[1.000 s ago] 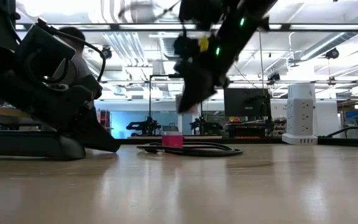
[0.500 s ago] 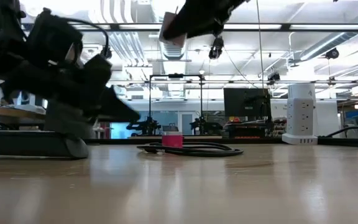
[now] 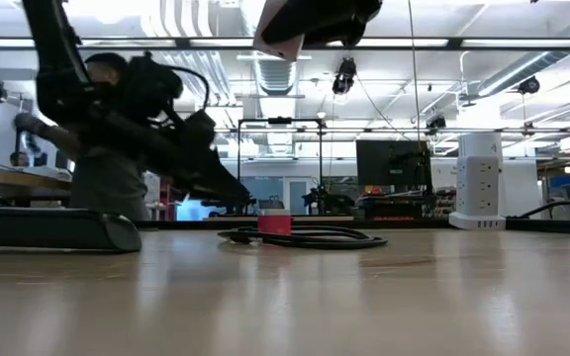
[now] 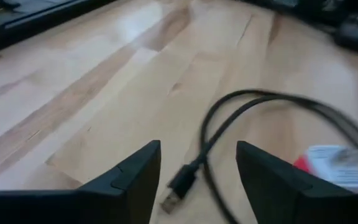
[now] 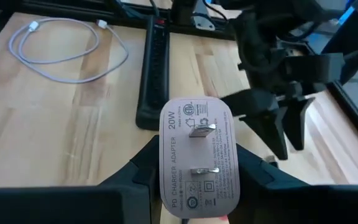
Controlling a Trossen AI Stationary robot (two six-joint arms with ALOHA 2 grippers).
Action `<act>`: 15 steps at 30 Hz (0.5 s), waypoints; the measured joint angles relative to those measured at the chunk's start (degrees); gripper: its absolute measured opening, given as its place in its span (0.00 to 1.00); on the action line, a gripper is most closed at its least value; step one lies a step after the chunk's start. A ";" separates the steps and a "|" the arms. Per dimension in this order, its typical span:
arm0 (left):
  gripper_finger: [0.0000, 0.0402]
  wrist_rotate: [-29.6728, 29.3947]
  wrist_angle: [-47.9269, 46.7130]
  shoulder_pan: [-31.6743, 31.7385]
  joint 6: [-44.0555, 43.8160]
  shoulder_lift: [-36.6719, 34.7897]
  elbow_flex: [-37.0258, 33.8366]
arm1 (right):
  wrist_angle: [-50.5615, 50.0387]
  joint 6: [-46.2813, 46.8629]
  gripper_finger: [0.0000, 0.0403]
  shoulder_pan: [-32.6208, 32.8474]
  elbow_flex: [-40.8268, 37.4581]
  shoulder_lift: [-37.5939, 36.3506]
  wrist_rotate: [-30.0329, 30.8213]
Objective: Insert USB
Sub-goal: Insert the middle black charger cable into the pink charger adapter
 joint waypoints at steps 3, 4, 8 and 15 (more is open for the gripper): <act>0.53 0.07 0.11 0.00 2.60 4.73 3.24 | -1.14 1.58 0.25 0.49 -0.25 0.02 0.06; 0.53 0.25 -0.04 -0.01 3.76 6.45 4.39 | -1.58 1.99 0.25 0.63 -0.28 0.04 0.03; 0.53 0.88 -5.94 0.00 7.77 11.52 9.11 | -3.09 2.67 0.25 1.42 -0.53 0.06 0.00; 0.49 1.27 -18.49 -0.04 8.87 10.60 12.85 | -5.76 2.75 0.25 2.15 -0.62 0.06 0.03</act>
